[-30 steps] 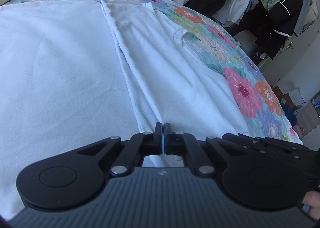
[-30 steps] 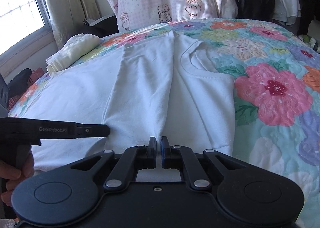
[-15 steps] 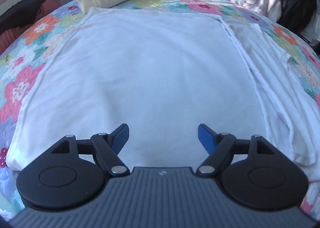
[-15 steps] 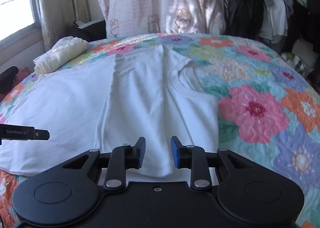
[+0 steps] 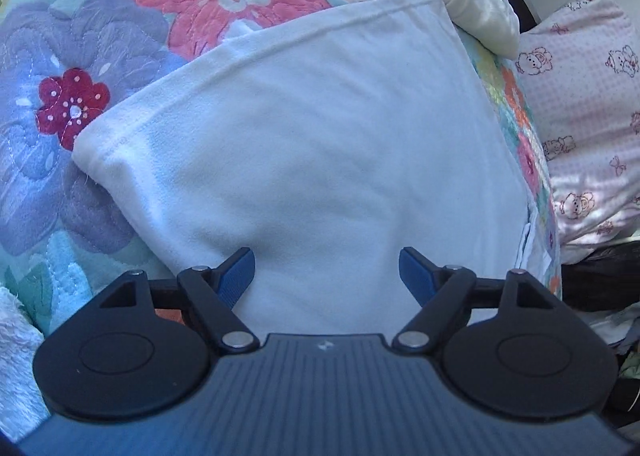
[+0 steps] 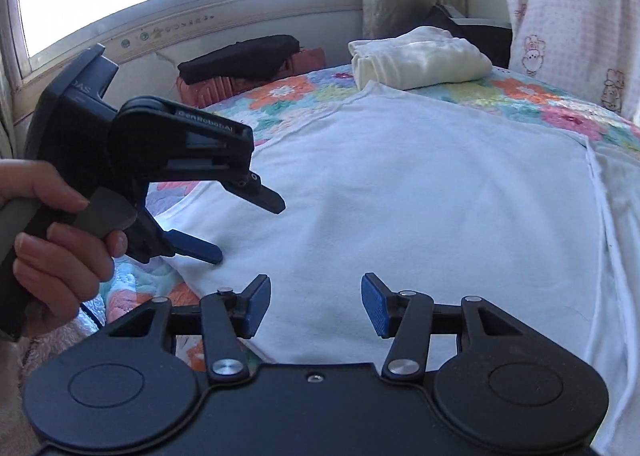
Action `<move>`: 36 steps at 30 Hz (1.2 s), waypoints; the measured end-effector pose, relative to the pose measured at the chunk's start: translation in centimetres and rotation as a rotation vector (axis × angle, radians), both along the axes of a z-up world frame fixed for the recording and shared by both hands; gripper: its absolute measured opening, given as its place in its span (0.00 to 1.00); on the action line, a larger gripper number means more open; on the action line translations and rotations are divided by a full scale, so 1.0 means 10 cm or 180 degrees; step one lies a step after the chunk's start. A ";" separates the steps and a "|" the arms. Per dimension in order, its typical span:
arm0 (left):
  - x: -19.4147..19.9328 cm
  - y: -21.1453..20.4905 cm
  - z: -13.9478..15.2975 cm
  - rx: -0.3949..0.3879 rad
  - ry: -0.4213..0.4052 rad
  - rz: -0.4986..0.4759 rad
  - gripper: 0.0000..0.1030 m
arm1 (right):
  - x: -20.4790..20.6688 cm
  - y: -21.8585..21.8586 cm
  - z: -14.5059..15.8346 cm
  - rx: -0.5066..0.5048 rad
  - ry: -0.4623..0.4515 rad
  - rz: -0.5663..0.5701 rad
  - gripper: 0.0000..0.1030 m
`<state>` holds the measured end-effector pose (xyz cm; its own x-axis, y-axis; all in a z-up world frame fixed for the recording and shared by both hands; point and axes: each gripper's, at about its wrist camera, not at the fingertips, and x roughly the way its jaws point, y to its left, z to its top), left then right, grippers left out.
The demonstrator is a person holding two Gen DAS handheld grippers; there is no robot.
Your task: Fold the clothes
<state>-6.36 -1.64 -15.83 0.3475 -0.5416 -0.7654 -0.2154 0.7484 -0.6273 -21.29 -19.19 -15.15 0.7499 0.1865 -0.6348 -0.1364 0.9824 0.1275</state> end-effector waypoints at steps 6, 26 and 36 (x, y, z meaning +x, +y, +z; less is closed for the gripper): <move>0.00 0.37 -0.20 -0.0100 0.0261 0.0701 0.83 | 0.17 0.07 -0.10 0.0304 0.0258 0.0335 0.55; 0.00 0.49 -0.16 -0.0993 -0.0317 0.0539 0.74 | 0.52 0.49 -0.10 -0.0531 -0.0056 0.0513 0.07; -0.09 0.06 0.04 -0.1071 -0.0270 -0.0045 0.82 | 0.45 -0.03 0.04 0.0094 -0.0072 -0.0249 0.07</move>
<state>-7.26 -1.01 -15.43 0.3930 -0.7640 -0.5117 -0.1429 0.4990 -0.8547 -16.81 -19.47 -14.76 0.7770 0.1451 -0.6125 -0.0626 0.9860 0.1542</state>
